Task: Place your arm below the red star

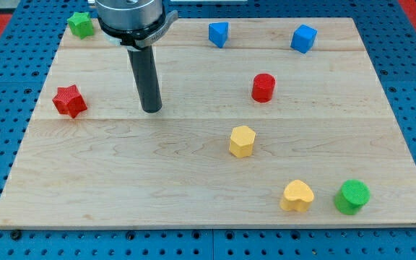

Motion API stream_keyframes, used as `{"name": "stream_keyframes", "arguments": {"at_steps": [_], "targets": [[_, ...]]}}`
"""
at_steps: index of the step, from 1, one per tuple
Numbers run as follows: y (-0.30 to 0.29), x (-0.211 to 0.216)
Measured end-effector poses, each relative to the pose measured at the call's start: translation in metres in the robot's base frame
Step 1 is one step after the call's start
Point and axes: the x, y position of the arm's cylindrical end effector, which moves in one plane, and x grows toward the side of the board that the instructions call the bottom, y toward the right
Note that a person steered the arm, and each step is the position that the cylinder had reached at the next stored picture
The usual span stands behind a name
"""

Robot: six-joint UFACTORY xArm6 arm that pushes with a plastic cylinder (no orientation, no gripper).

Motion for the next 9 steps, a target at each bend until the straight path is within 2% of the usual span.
{"name": "stream_keyframes", "arguments": {"at_steps": [2, 3, 4, 5, 9], "targets": [[0.000, 0.000], [-0.025, 0.014], [-0.090, 0.047], [-0.127, 0.056], [-0.129, 0.057]]}}
